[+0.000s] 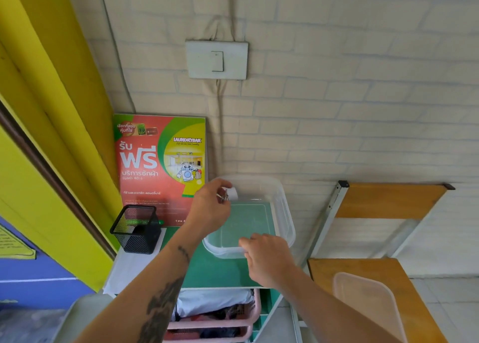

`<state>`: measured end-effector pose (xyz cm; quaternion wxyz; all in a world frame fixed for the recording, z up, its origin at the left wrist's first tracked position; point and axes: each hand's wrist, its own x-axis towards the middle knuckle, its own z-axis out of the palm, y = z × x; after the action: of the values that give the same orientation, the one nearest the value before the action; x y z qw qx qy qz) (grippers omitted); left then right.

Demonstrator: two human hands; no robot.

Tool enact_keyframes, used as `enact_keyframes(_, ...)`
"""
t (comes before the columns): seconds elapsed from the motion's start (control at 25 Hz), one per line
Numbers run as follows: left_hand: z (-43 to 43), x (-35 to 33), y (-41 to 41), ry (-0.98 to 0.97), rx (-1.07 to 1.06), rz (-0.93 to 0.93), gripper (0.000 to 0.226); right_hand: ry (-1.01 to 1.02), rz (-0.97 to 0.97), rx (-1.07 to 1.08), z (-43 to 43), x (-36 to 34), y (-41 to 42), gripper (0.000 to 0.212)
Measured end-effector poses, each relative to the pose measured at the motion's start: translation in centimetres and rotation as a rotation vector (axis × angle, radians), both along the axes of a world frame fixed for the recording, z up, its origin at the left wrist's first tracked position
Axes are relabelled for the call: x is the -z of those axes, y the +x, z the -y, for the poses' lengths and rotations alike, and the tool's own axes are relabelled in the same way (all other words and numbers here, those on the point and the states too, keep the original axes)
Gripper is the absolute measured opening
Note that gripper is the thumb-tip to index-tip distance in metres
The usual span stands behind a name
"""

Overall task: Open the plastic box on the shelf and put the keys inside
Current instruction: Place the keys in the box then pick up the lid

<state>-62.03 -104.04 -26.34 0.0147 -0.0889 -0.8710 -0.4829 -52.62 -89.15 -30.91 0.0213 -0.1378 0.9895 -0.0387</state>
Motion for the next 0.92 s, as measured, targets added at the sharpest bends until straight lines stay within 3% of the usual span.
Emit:
enact_keyframes(0.36, -3.7, 4.8, -2.4, -0.284, 0.172, 0.305, 0.038, 0.018, -0.012, 0.017, 0.1, 0.2, 0.0, 0.017)
enact_keyframes(0.6, -4.1, 5.6, -2.7, -0.239, 0.184, 0.369, 0.034, 0.040, -0.011, 0.013, 0.1, 0.3, -0.1, 0.018)
enact_keyframes(0.92, -2.5, 3.3, -2.3, -0.170, 0.099, 0.316, 0.034, 0.033, 0.017, 0.028, 0.2, 0.2, -0.1, 0.013)
